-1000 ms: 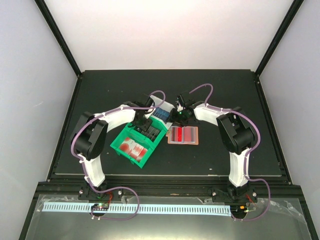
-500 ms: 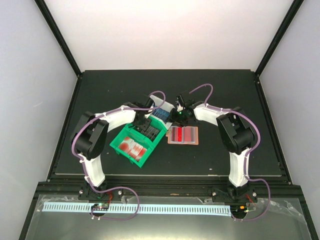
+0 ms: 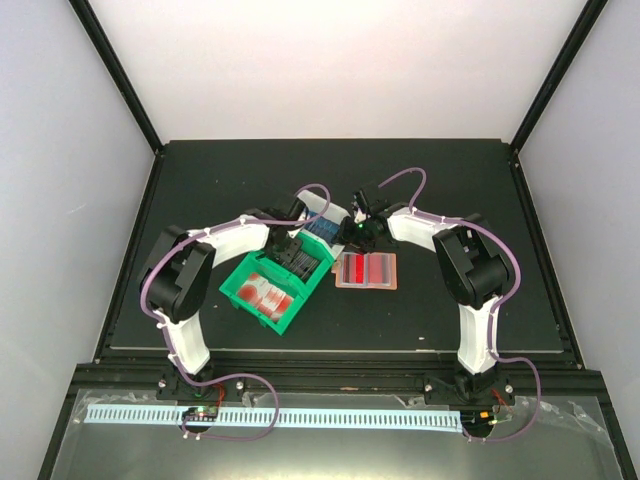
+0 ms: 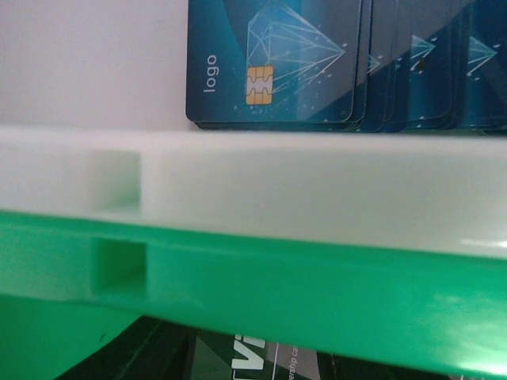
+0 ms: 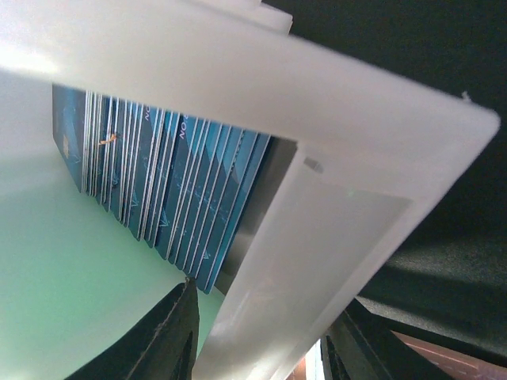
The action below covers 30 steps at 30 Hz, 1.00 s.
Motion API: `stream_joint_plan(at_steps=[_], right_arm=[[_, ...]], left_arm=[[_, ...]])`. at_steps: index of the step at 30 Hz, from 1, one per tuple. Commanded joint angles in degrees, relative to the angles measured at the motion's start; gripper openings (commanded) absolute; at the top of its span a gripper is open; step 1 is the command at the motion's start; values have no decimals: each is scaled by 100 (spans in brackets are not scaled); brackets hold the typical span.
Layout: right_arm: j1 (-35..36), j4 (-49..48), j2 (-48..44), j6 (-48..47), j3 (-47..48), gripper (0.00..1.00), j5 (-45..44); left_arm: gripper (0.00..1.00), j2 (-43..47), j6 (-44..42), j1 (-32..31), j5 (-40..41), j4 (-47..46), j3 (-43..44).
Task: Put the credit cards into the card holder
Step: Pick up the credit card from the storage box.
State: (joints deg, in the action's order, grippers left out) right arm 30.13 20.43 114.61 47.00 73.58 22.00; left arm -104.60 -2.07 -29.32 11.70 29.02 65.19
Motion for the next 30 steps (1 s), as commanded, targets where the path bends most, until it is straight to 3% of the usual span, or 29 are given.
stream_joint_plan(at_steps=[1, 7, 14, 30], right_arm=[[-30, 432, 138, -534, -160, 41, -301], [-42, 434, 136, -545, -156, 41, -293], [-42, 436, 131, -561, -177, 41, -279], [-36, 436, 181, -574, -177, 41, -275]], left_arm=[[38, 67, -85, 126, 80, 196, -148], [36, 260, 36, 122, -19, 285, -93], [42, 412, 199, 145, -485, 379, 73], [52, 153, -46, 83, -309, 167, -74]])
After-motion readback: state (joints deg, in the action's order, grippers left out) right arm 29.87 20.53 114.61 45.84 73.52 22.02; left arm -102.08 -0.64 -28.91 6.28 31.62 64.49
